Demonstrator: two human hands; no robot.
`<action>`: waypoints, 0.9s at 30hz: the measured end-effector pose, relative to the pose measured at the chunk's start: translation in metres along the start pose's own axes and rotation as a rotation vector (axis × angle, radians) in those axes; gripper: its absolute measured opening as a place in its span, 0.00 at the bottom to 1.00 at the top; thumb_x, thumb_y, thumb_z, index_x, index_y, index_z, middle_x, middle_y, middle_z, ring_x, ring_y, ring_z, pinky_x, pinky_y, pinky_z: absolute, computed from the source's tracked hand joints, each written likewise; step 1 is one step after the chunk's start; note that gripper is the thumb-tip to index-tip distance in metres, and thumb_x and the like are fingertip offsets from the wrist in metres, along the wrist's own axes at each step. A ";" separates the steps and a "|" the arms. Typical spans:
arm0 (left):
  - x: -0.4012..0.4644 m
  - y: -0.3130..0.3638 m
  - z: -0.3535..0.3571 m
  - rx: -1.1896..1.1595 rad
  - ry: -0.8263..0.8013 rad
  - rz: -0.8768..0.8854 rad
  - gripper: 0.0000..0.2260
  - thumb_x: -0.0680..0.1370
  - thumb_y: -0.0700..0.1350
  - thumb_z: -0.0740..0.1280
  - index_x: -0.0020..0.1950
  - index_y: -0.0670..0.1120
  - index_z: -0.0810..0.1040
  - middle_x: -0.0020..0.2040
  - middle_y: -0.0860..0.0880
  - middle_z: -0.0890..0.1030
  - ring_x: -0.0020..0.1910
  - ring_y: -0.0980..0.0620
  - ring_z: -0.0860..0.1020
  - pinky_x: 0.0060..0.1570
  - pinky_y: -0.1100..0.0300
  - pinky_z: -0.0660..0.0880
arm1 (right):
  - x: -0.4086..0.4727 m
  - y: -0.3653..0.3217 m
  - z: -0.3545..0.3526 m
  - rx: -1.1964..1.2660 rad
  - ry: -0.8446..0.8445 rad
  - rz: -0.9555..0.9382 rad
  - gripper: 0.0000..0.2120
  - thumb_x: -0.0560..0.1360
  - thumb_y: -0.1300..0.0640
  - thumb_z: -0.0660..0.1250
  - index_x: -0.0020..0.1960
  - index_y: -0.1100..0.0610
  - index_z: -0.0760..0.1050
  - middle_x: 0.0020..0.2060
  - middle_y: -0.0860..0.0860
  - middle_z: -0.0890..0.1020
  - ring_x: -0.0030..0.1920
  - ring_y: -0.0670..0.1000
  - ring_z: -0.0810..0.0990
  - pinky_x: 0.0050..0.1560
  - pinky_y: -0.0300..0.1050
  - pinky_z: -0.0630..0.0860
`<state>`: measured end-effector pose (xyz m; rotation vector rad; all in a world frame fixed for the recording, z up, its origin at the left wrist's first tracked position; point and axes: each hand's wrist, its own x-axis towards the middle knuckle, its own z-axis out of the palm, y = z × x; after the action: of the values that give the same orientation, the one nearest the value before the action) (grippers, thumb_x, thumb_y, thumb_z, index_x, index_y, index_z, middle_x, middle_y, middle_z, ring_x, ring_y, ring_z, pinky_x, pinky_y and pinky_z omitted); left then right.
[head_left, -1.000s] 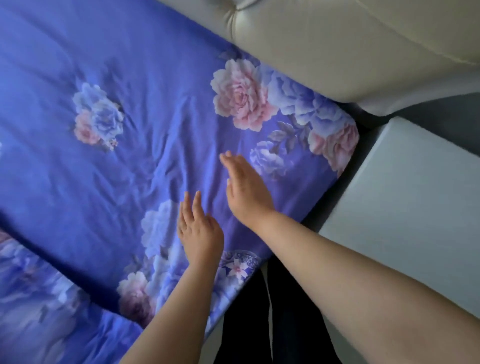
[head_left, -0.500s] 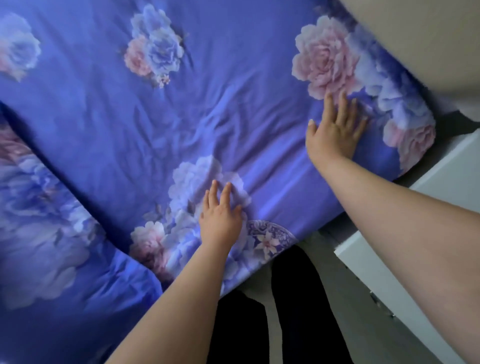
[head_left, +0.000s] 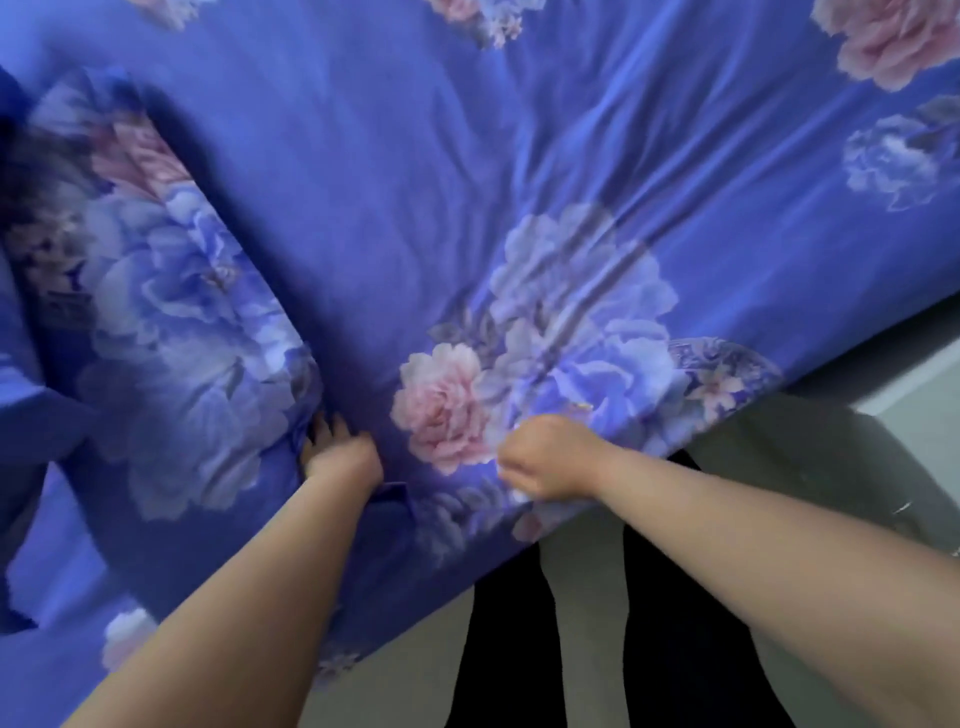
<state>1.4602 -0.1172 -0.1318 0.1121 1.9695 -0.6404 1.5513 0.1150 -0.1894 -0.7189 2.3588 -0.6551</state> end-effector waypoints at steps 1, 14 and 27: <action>-0.001 -0.011 0.001 -0.006 0.004 0.002 0.33 0.76 0.59 0.64 0.76 0.49 0.58 0.78 0.42 0.44 0.77 0.40 0.42 0.73 0.44 0.48 | 0.007 0.005 -0.004 0.007 0.212 0.081 0.19 0.73 0.49 0.53 0.46 0.56 0.80 0.40 0.58 0.83 0.41 0.61 0.82 0.40 0.54 0.78; 0.013 -0.028 0.013 -0.310 0.226 0.061 0.31 0.75 0.43 0.61 0.76 0.51 0.53 0.78 0.43 0.43 0.77 0.41 0.45 0.72 0.45 0.51 | -0.035 -0.027 0.071 0.322 0.368 1.252 0.30 0.79 0.43 0.52 0.78 0.52 0.51 0.77 0.55 0.50 0.76 0.62 0.50 0.72 0.63 0.51; -0.021 0.009 0.020 0.026 0.265 0.200 0.16 0.75 0.49 0.62 0.63 0.51 0.72 0.57 0.48 0.79 0.60 0.45 0.75 0.68 0.50 0.57 | -0.020 -0.010 0.024 -0.017 0.638 0.786 0.29 0.70 0.53 0.67 0.71 0.55 0.67 0.71 0.59 0.66 0.71 0.63 0.64 0.68 0.64 0.61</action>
<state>1.4894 -0.1154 -0.1243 0.4238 2.1684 -0.5413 1.5838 0.1134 -0.1929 0.5098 2.8988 -0.5425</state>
